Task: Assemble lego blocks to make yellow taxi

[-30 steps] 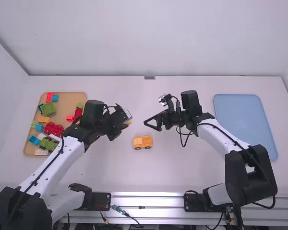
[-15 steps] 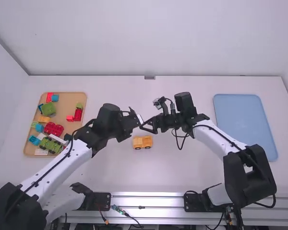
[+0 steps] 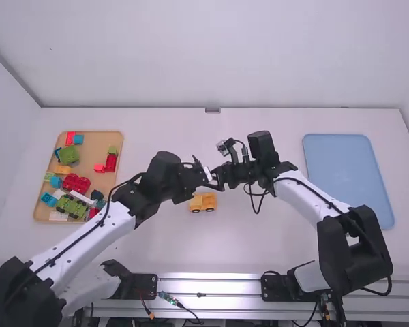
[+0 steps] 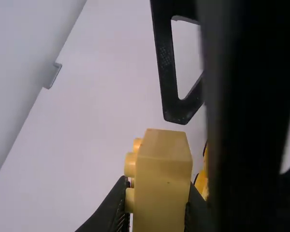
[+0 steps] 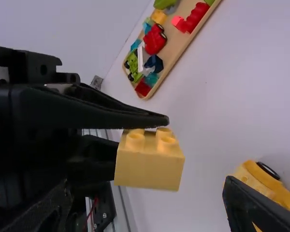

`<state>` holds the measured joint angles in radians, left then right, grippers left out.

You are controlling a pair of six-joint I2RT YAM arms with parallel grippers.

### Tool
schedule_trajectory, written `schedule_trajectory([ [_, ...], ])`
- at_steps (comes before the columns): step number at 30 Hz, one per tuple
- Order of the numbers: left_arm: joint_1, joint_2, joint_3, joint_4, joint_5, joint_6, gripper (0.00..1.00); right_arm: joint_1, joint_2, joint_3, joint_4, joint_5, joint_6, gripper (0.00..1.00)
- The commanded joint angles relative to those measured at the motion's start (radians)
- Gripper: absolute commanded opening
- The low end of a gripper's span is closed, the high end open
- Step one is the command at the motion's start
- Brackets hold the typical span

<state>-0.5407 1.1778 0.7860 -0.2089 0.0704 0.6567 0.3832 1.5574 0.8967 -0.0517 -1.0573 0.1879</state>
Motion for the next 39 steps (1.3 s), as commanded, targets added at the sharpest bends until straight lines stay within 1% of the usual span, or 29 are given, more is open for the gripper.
schedule_trajectory([
  [1, -0.027, -0.018, -0.016, 0.013, -0.037, 0.016, 0.02, -0.003, -0.016, 0.034, 0.002, -0.019, -0.004, 0.8],
  [2, -0.03, -0.018, -0.018, 0.016, -0.039, 0.017, 0.02, -0.003, -0.016, 0.034, 0.002, -0.019, -0.005, 0.8],
  [4, -0.039, -0.018, -0.03, 0.04, -0.035, 0.018, 0.02, -0.003, -0.016, 0.034, 0.001, -0.019, -0.004, 0.75],
  [6, -0.043, -0.018, -0.039, 0.053, -0.036, 0.019, 0.02, -0.002, -0.016, 0.034, 0.002, -0.019, -0.004, 0.74],
  [7, -0.042, -0.018, -0.045, 0.059, -0.038, 0.019, 0.02, -0.003, -0.016, 0.034, 0.002, -0.018, -0.005, 0.7],
  [9, -0.042, -0.018, -0.048, 0.06, -0.034, 0.019, 0.02, -0.002, -0.016, 0.034, 0.002, -0.019, -0.004, 0.67],
  [12, -0.049, -0.018, -0.048, 0.063, -0.038, 0.02, 0.02, -0.003, -0.016, 0.034, 0.002, -0.016, -0.004, 0.65],
  [14, -0.048, -0.018, -0.048, 0.076, -0.036, 0.019, 0.02, -0.002, -0.016, 0.034, 0.002, -0.018, -0.004, 0.61],
  [19, -0.048, -0.018, -0.048, 0.089, -0.034, 0.019, 0.02, -0.003, -0.016, 0.034, 0.001, -0.019, -0.005, 0.59],
  [20, -0.048, -0.018, -0.048, 0.09, -0.031, 0.02, 0.02, -0.003, -0.016, 0.034, 0.001, -0.019, -0.005, 0.56],
  [24, -0.048, -0.018, -0.048, 0.091, 0.005, 0.029, 0.02, -0.002, -0.016, 0.034, 0.001, -0.016, -0.005, 0.53],
  [34, -0.049, -0.018, -0.048, 0.113, 0.019, 0.027, 0.02, -0.002, -0.015, 0.034, -0.003, -0.016, -0.005, 0.53],
  [36, -0.05, -0.018, -0.048, 0.113, 0.019, 0.028, 0.02, -0.003, -0.015, 0.034, -0.005, -0.009, -0.004, 0.54],
  [39, -0.05, -0.018, -0.048, 0.11, 0.019, 0.028, 0.02, -0.002, -0.015, 0.034, -0.009, 0.012, -0.005, 0.64],
])
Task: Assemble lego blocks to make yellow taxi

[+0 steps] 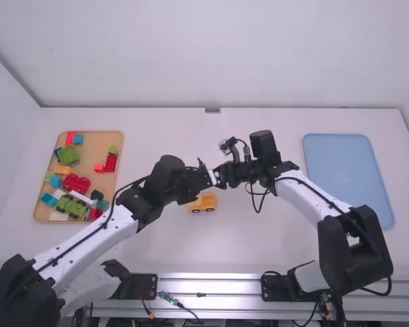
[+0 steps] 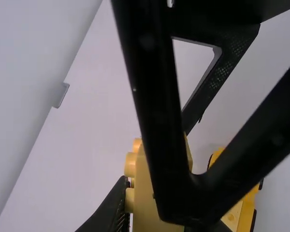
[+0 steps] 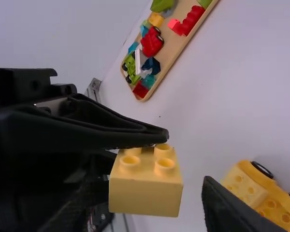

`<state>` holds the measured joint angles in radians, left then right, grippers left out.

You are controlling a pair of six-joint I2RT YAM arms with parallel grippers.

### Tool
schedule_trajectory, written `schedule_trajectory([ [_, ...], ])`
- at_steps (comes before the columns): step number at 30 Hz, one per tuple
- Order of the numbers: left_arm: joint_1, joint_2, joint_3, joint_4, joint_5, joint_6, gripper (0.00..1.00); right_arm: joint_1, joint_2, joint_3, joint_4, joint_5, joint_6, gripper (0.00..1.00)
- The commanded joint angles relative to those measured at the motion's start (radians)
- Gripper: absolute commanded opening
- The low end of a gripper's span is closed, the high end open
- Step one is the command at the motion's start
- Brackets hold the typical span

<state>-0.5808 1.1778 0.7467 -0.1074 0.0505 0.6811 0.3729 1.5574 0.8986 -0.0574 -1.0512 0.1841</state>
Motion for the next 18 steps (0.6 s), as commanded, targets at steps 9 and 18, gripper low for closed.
schedule_trajectory([
  [9, -0.01, -0.018, -0.008, -0.008, 0.071, 0.034, 0.02, 0.008, -0.015, 0.032, -0.001, 0.009, 0.002, 0.66],
  [18, -0.011, -0.018, -0.008, -0.007, 0.087, 0.059, 0.02, 0.008, -0.015, 0.032, -0.03, 0.008, -0.009, 0.61],
])
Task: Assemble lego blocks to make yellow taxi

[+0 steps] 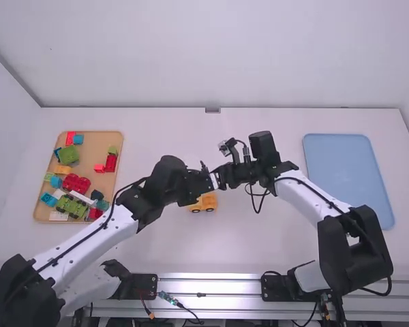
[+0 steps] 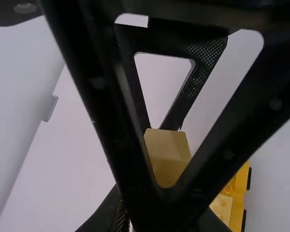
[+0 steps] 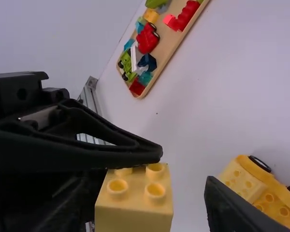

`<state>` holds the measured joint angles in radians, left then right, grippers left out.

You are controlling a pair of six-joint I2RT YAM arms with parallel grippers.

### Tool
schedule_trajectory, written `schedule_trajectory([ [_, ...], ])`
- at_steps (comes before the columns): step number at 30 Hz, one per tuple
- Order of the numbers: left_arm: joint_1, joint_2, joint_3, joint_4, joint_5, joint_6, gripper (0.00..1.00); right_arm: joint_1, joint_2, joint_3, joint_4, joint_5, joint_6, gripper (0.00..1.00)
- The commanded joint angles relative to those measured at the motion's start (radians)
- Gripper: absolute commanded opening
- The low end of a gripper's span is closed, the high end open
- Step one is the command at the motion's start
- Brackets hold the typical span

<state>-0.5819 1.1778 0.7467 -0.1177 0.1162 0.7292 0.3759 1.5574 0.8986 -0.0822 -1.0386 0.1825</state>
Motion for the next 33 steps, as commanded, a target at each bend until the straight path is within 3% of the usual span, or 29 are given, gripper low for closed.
schedule_trajectory([
  [1, -0.009, -0.018, -0.008, 0.003, 0.026, 0.015, 0.02, 0.005, -0.015, 0.032, -0.003, -0.005, -0.007, 0.6],
  [15, -0.009, -0.018, -0.009, 0.022, 0.022, 0.0, 0.04, 0.033, -0.016, 0.032, -0.001, 0.013, -0.006, 0.35],
  [28, -0.009, -0.018, -0.009, 0.026, -0.053, -0.031, 0.1, 0.021, -0.016, 0.032, -0.006, 0.024, -0.004, 0.25],
  [31, -0.009, -0.018, -0.008, 0.026, -0.047, -0.031, 0.17, 0.026, -0.016, 0.032, -0.005, 0.023, -0.005, 0.25],
  [33, -0.009, -0.018, -0.008, 0.025, -0.046, -0.032, 0.33, 0.025, -0.016, 0.032, -0.005, 0.026, -0.007, 0.25],
])
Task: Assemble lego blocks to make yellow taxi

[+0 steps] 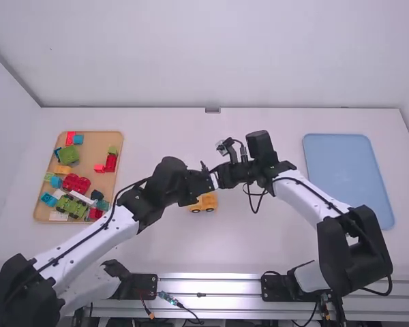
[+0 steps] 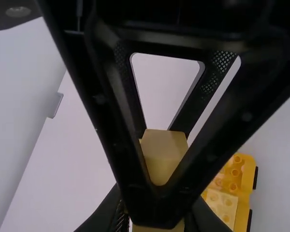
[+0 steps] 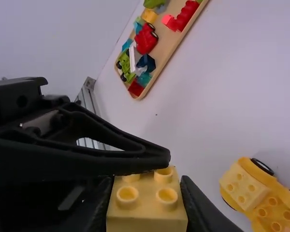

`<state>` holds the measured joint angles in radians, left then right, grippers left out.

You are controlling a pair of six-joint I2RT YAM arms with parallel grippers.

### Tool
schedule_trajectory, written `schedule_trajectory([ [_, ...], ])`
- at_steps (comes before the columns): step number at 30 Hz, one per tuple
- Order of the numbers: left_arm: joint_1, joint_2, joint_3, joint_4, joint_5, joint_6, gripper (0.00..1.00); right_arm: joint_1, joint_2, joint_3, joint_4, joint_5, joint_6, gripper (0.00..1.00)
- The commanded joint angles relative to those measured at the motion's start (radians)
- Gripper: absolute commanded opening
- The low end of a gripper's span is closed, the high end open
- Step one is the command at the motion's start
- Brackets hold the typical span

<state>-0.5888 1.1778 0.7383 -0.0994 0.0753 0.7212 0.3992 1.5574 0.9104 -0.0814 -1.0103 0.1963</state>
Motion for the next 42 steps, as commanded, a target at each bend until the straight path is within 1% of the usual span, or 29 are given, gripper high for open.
schedule_trajectory([
  [1, -0.002, -0.018, 0.0, 0.007, -0.005, -0.026, 0.59, -0.001, -0.016, 0.02, -0.003, -0.003, -0.021, 0.25],
  [2, -0.002, -0.018, 0.0, 0.008, -0.005, -0.035, 0.89, -0.001, -0.016, 0.02, -0.002, -0.003, -0.02, 0.25],
  [3, -0.002, -0.018, 0.0, 0.013, -0.008, -0.055, 0.99, -0.001, -0.016, 0.02, -0.002, 0.0, -0.021, 0.25],
  [8, 0.0, -0.019, 0.001, 0.022, -0.013, -0.076, 0.99, -0.001, -0.016, 0.02, -0.001, 0.057, -0.025, 0.25],
  [11, 0.0, -0.024, 0.001, 0.021, -0.013, -0.076, 0.99, -0.002, -0.016, 0.027, -0.006, 0.089, -0.068, 0.26],
  [13, 0.0, -0.031, 0.001, 0.02, -0.012, -0.081, 0.99, -0.011, -0.016, 0.034, -0.011, 0.098, -0.099, 0.23],
  [16, 0.0, -0.053, 0.001, 0.017, -0.01, -0.101, 0.99, -0.036, -0.016, 0.045, -0.039, 0.099, -0.174, 0.23],
  [19, 0.002, -0.094, 0.001, -0.003, -0.005, -0.103, 0.99, -0.071, -0.016, 0.062, -0.109, 0.105, -0.298, 0.23],
  [20, 0.002, -0.096, 0.001, -0.005, -0.005, -0.103, 0.99, -0.073, -0.016, 0.063, -0.111, 0.107, -0.304, 0.23],
  [22, 0.002, -0.122, 0.001, -0.012, -0.004, -0.13, 0.99, -0.097, -0.016, 0.076, -0.155, 0.137, -0.385, 0.23],
  [23, 0.002, -0.135, 0.001, -0.014, 0.014, -0.14, 0.99, -0.105, -0.016, 0.084, -0.174, 0.146, -0.42, 0.22],
  [24, 0.006, -0.152, 0.001, -0.019, 0.061, -0.135, 0.99, -0.115, -0.017, 0.095, -0.209, 0.147, -0.484, 0.18],
  [25, 0.009, -0.154, 0.001, -0.018, 0.072, -0.135, 0.99, -0.117, -0.018, 0.097, -0.216, 0.145, -0.499, 0.17],
  [27, 0.04, -0.165, 0.001, -0.012, 0.154, -0.138, 0.99, -0.127, -0.024, 0.108, -0.266, 0.143, -0.594, 0.13],
  [30, 0.101, -0.16, 0.011, -0.013, 0.253, -0.147, 0.99, -0.137, -0.042, 0.111, -0.313, 0.143, -0.695, 0.13],
  [32, 0.171, -0.136, 0.046, -0.045, 0.382, -0.144, 0.99, -0.139, -0.069, 0.111, -0.356, 0.136, -0.801, 0.15],
  [34, 0.21, -0.115, 0.076, -0.074, 0.454, -0.145, 0.99, -0.138, -0.086, 0.11, -0.374, 0.137, -0.843, 0.15],
  [37, 0.285, -0.041, 0.179, -0.177, 0.579, -0.143, 0.99, -0.136, -0.135, 0.11, -0.412, 0.11, -0.957, 0.15],
  [38, 0.288, -0.037, 0.186, -0.184, 0.582, -0.144, 0.99, -0.136, -0.135, 0.11, -0.412, 0.11, -0.957, 0.15],
  [41, 0.303, 0.039, 0.291, -0.327, 0.628, -0.09, 0.99, -0.137, -0.152, 0.109, -0.422, 0.051, -1.041, 0.15],
  [42, 0.298, 0.072, 0.336, -0.402, 0.661, -0.023, 0.99, -0.138, -0.152, 0.109, -0.422, 0.027, -1.061, 0.15],
])
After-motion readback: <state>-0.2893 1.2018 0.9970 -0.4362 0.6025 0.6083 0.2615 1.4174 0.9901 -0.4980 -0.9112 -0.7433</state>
